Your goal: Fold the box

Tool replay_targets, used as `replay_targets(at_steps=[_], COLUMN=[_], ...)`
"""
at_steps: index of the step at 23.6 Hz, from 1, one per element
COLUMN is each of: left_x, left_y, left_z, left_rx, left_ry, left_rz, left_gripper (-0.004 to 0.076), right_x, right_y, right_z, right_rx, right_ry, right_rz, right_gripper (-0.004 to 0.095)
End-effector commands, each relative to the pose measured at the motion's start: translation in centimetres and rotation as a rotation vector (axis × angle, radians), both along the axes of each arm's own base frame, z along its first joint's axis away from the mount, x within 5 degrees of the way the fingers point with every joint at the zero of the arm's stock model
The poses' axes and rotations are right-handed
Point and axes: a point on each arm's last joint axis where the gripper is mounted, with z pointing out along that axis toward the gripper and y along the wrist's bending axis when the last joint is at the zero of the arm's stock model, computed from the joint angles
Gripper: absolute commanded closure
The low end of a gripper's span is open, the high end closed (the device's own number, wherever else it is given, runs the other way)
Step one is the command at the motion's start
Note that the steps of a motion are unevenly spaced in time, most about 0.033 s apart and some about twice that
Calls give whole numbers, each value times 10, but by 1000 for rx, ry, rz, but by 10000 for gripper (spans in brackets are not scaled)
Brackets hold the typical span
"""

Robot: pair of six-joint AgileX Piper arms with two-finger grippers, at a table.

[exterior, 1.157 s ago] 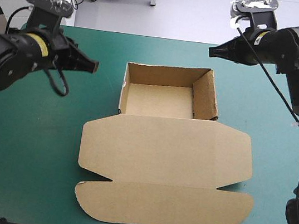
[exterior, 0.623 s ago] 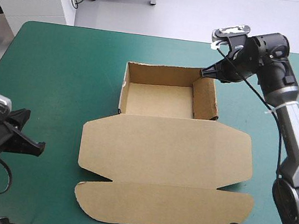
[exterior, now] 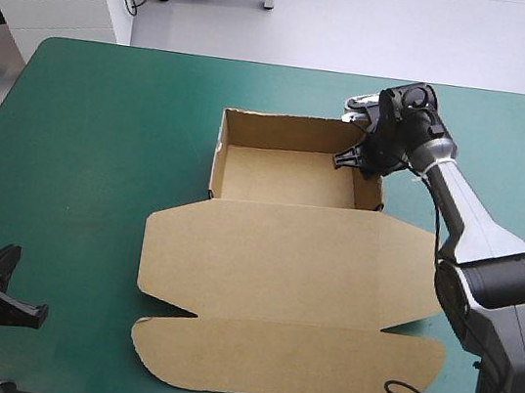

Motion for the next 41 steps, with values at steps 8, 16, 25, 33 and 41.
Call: replay_targets(at_steps=[8,16,25,33,41], left_x=[-8,-8,-8,-8,-8], left_y=[7,7,6,6,6], left_z=[5,5,4,4,4], left_rx=[-40,-40,-44,-44,-47], left_ry=[-111,-106,-101,-101,-99], left_rz=[-19,-16,-18,-18,-20], left_gripper=[731,731,731,731,731], right_x=[3,19,17,13,-21], right_y=[-23,-153,-201,-201,-187], right_z=[21,21,33,85,140], right_rx=[-97,-176,-264,-246,-183], right_ry=[-83,-57,-77,-246,-379], right_rz=[-46,-199,-216,-250,-269], right_gripper=[928,927,703,467,468])
